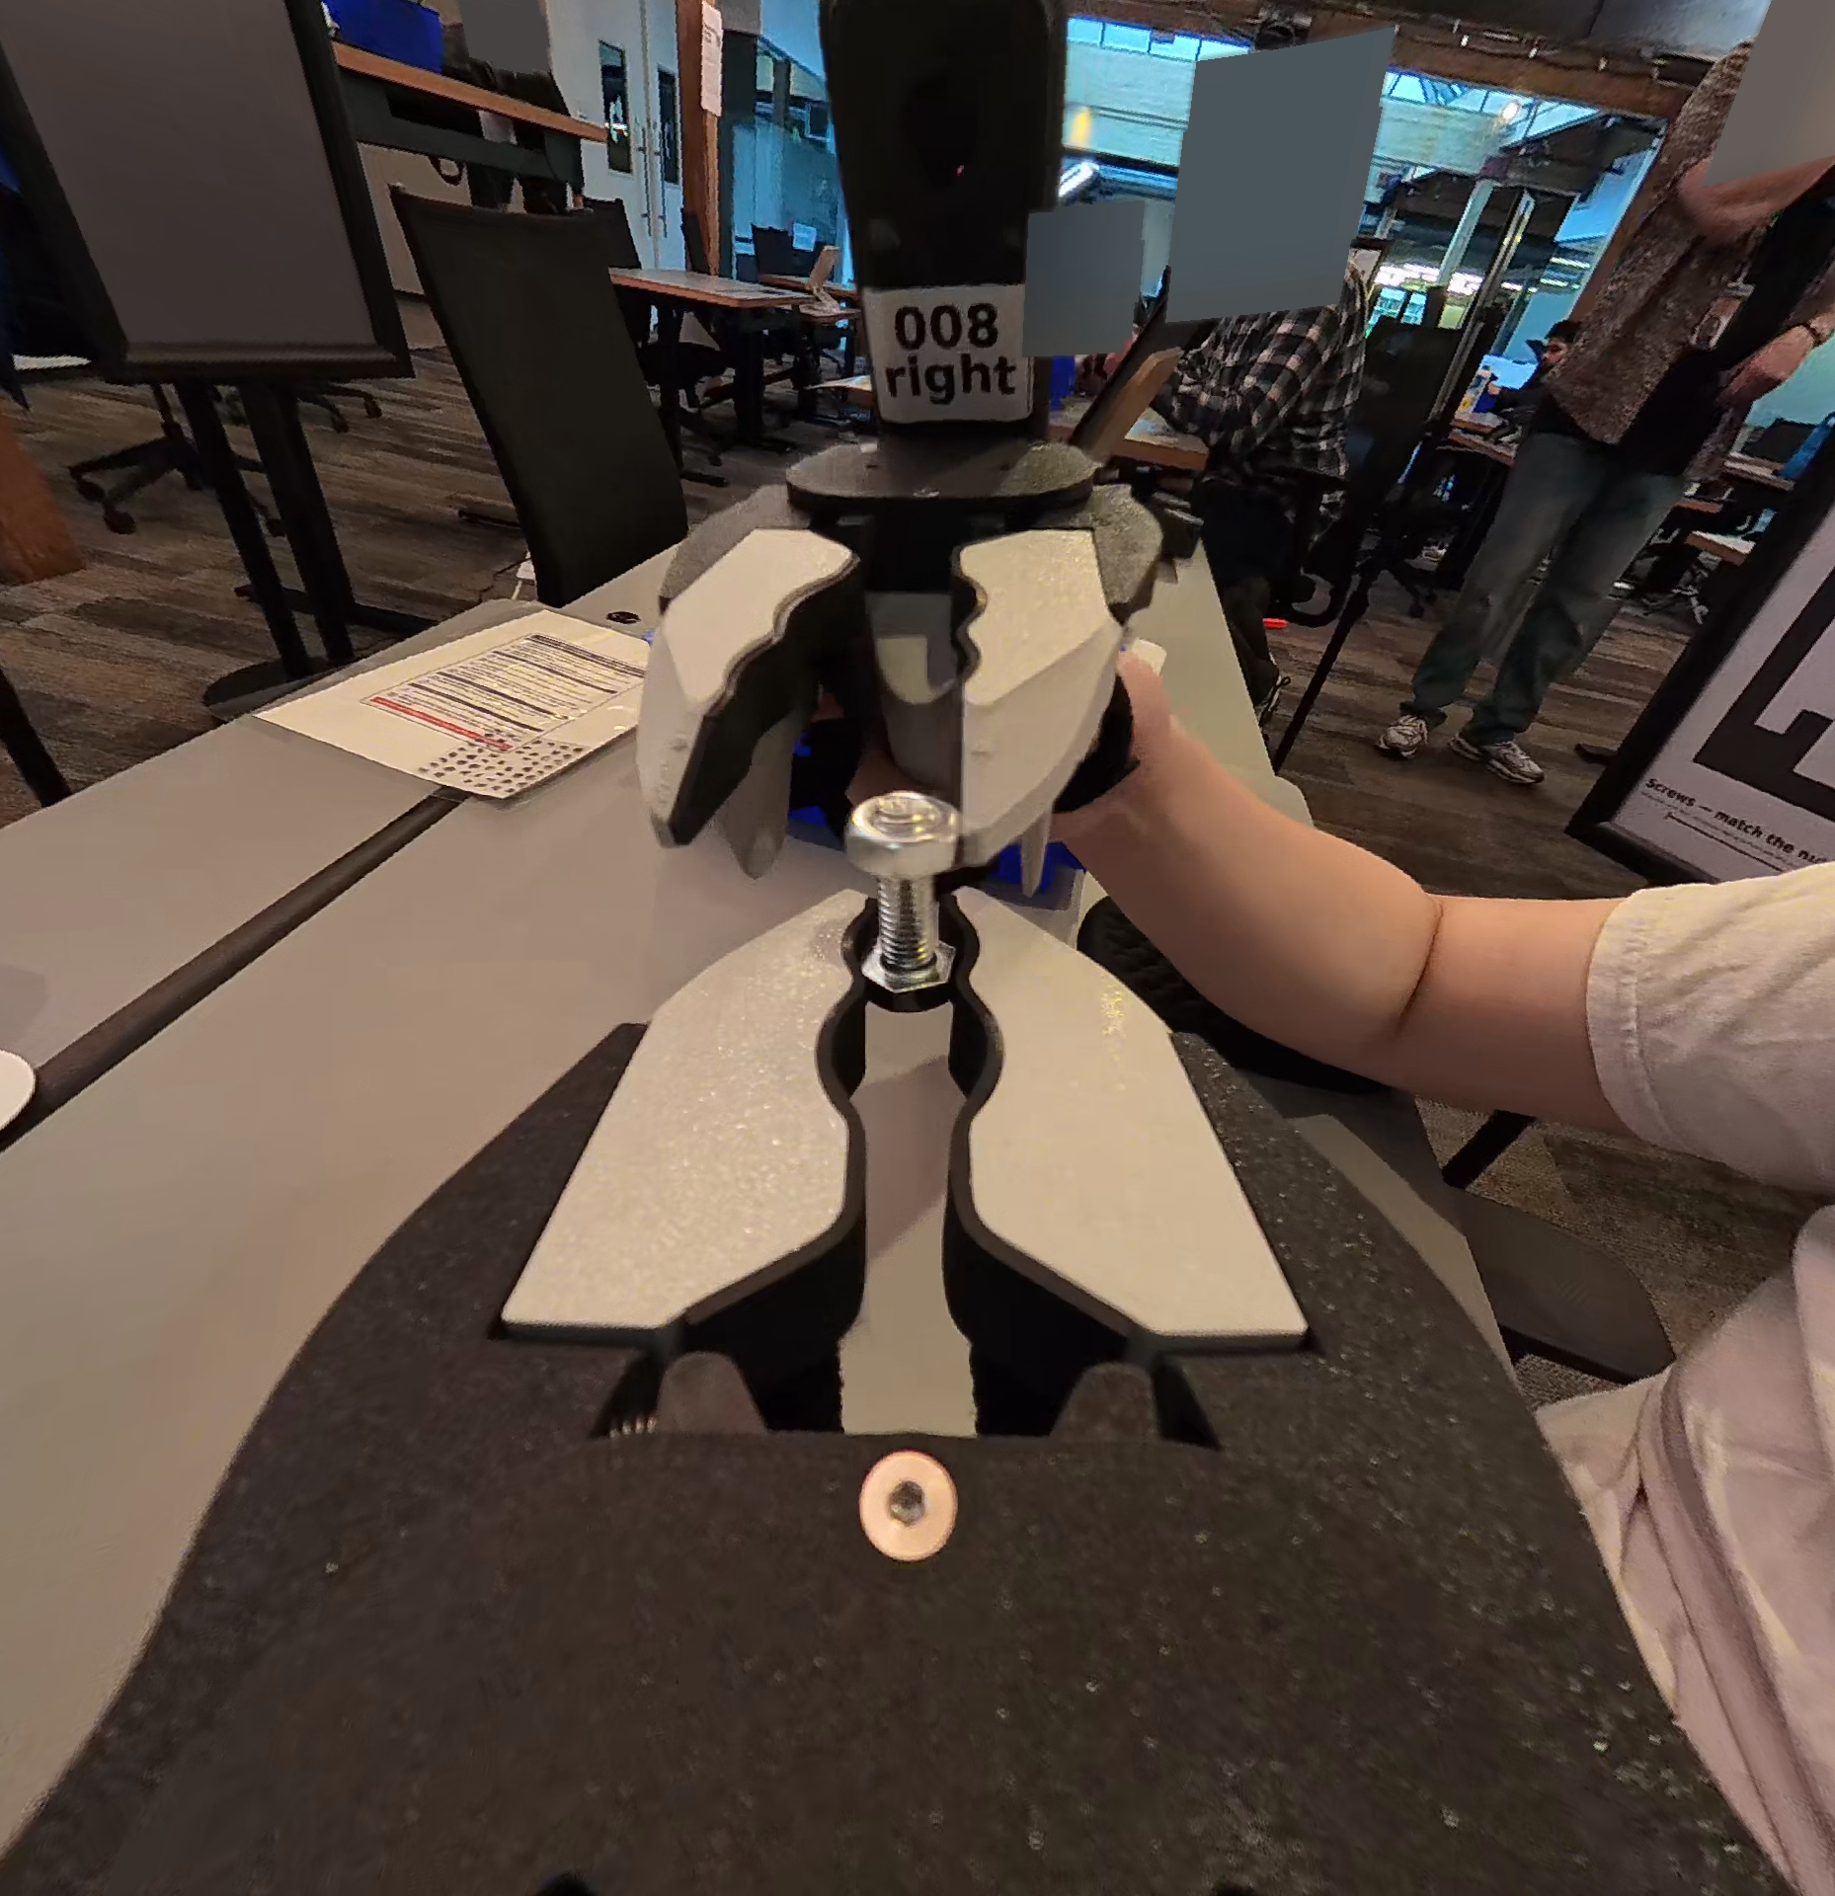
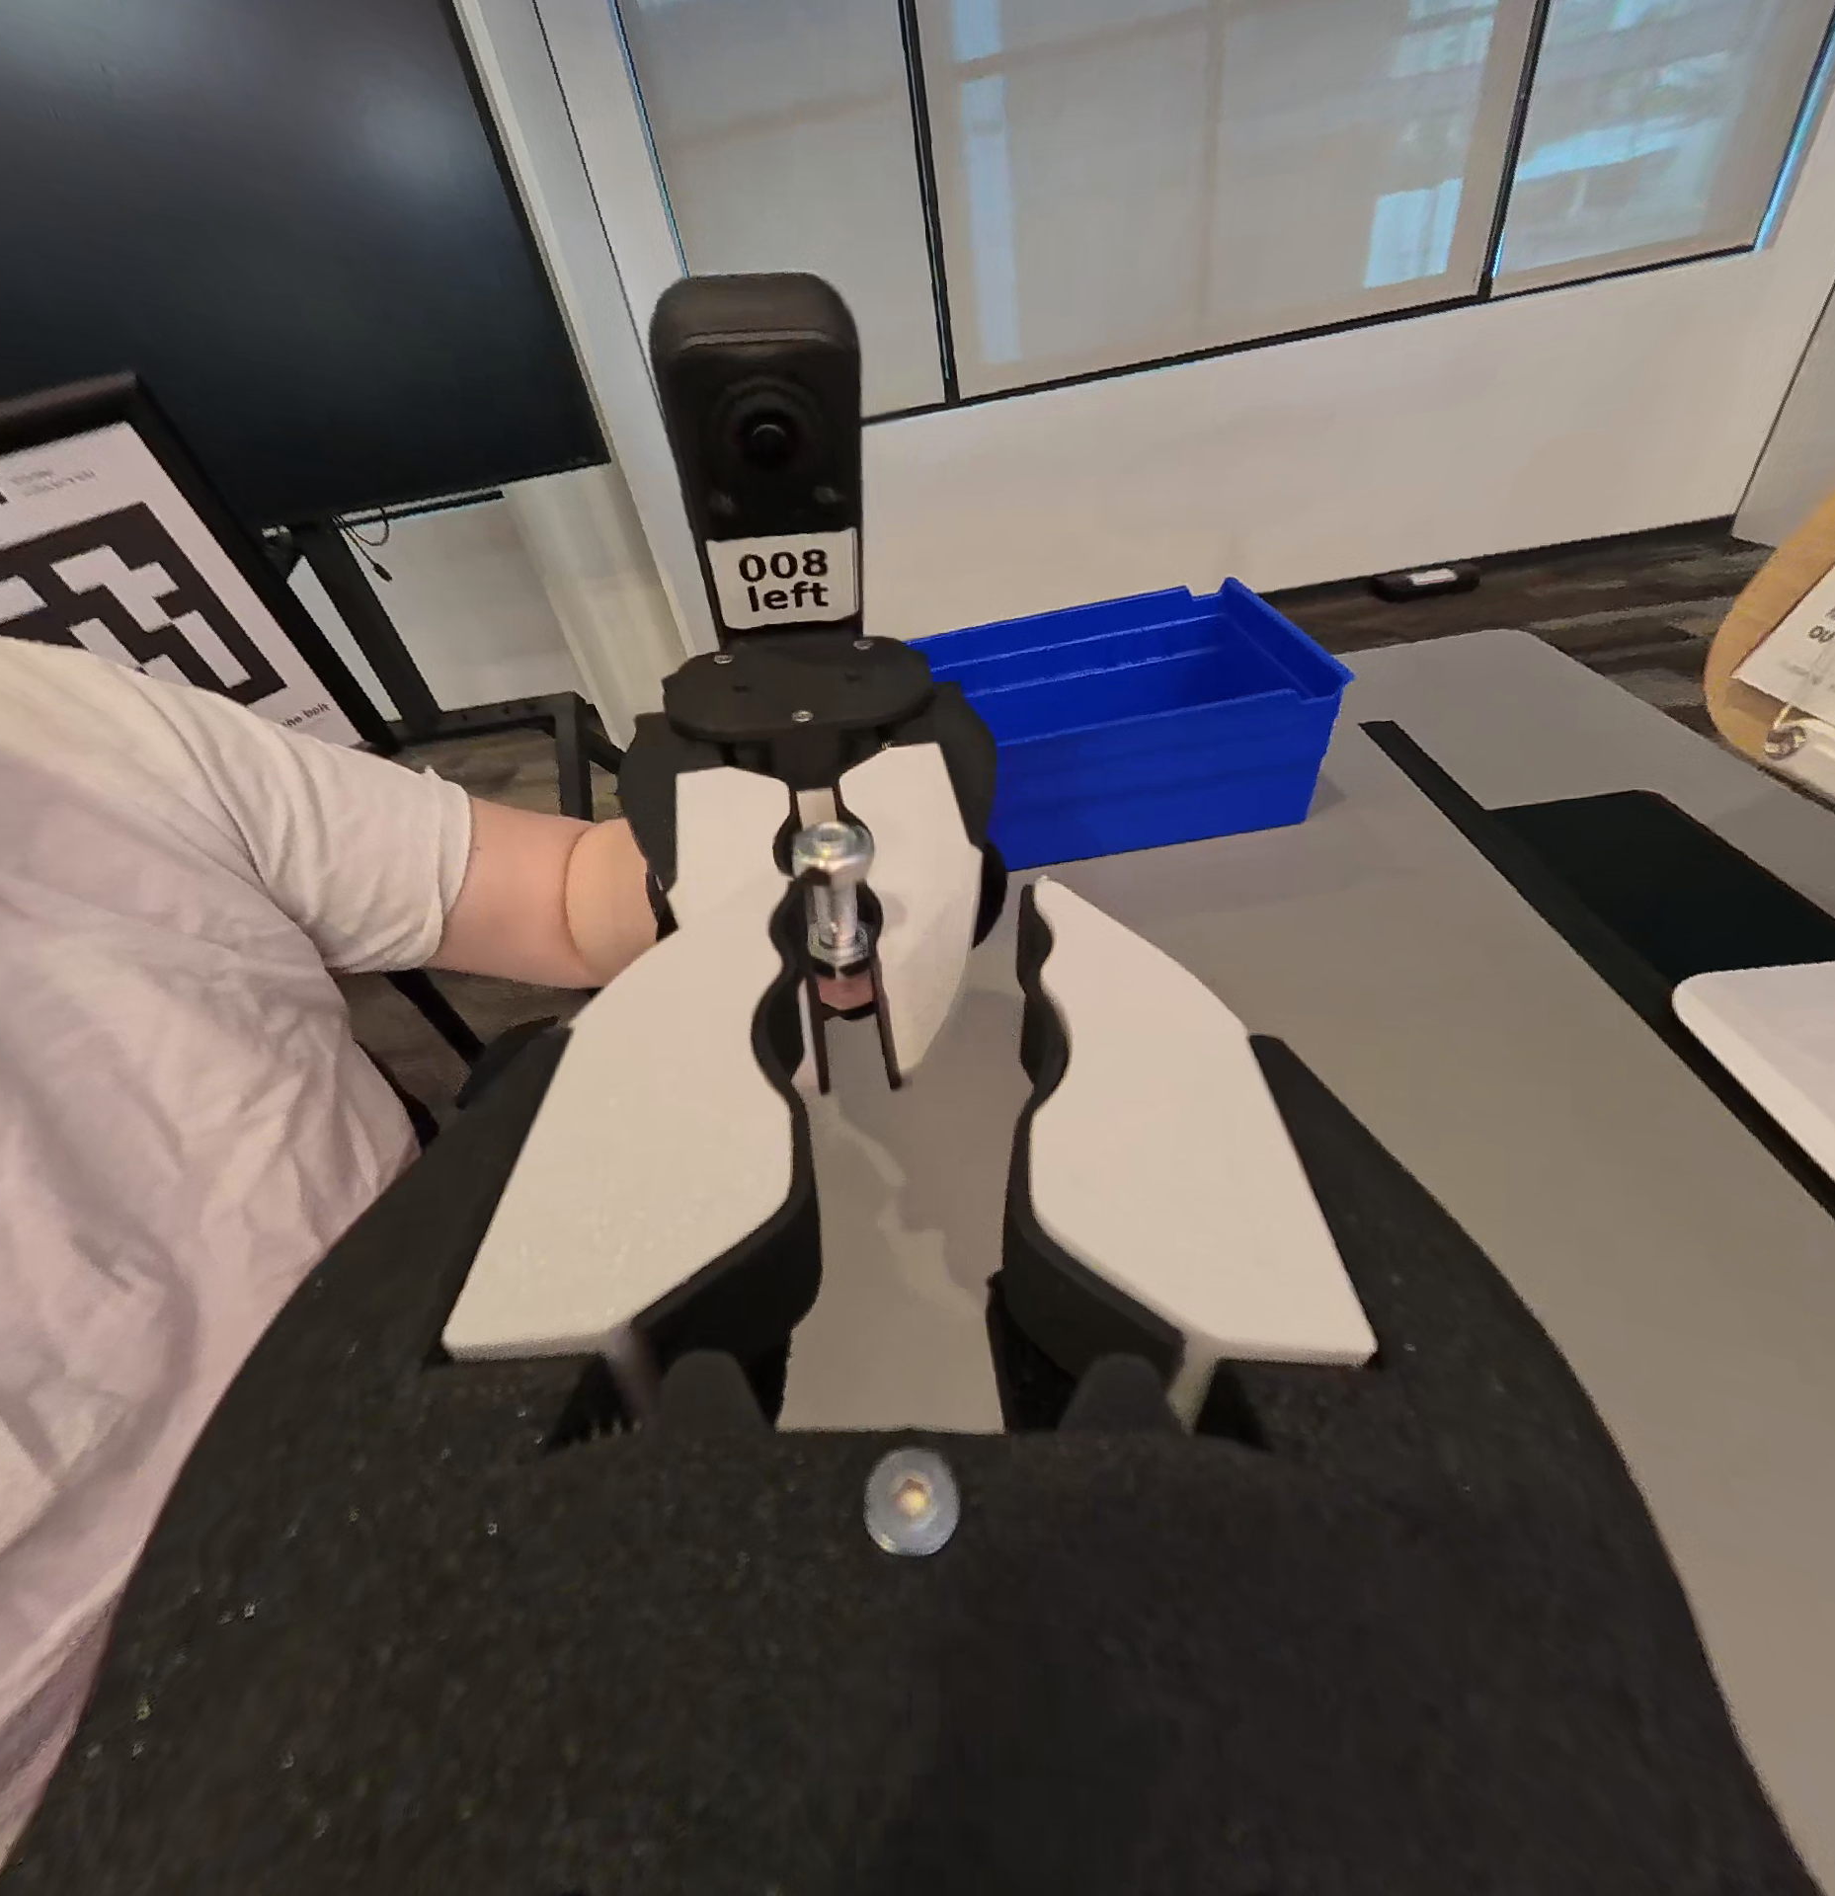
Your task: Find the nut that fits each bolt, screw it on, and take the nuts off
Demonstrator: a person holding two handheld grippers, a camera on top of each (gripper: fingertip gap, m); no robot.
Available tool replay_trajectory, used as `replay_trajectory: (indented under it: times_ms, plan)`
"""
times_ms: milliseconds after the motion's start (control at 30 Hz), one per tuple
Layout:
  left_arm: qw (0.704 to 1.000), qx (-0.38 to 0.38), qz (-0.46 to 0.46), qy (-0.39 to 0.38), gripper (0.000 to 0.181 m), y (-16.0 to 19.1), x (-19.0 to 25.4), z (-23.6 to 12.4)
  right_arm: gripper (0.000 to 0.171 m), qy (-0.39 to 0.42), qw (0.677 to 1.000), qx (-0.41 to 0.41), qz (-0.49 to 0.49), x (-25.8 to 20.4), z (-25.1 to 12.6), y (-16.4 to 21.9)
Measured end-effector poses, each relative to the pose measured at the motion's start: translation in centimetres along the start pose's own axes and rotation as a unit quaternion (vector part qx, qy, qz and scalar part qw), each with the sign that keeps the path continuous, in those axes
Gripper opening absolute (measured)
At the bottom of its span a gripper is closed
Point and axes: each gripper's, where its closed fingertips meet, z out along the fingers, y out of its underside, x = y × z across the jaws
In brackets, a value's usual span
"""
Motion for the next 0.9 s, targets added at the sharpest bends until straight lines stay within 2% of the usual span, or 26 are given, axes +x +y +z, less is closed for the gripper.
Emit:
replay_trajectory:
  times_ms: [33, 200, 367, 467, 567, 767, 900]
  plan:
    - [1.000, 0.002, -0.002, 0.002, 0.010, -0.1, 0.0, -0.1, 0.034, 0.004, 1.000, 0.003, 0.007, 0.3, -0.3, 0.0]
    - [1.000, -0.001, -0.001, 0.003, 0.011, 0.0, -0.1, 0.0, 0.036, -0.023, 0.999, 0.028, 0.012, -0.8, -0.1, -1.0]
    - [1.000, -0.003, 0.004, -0.001, 0.011, 0.1, 0.1, 0.1, 0.039, 0.005, 1.000, 0.004, -0.013, -0.3, 0.3, -0.3]
    - [1.000, 0.001, 0.001, 0.000, 0.010, -0.1, 0.1, -0.1, 0.033, 0.012, 1.000, 0.017, 0.003, 0.4, -0.7, -0.6]
    - [1.000, -0.001, 0.005, -0.004, 0.011, 0.0, -0.1, -0.1, 0.033, -0.017, 0.999, 0.035, 0.013, -0.6, -0.6, -1.3]
    - [1.000, -0.004, 0.007, 0.000, 0.011, 0.1, 0.3, 0.1, 0.035, 0.010, 1.000, -0.011, -0.025, -0.6, 0.6, -0.1]
    - [1.000, 0.000, 0.005, -0.003, 0.010, -0.1, 0.0, -0.2, 0.032, -0.006, 1.000, 0.007, 0.002, -0.3, -0.3, -0.3]
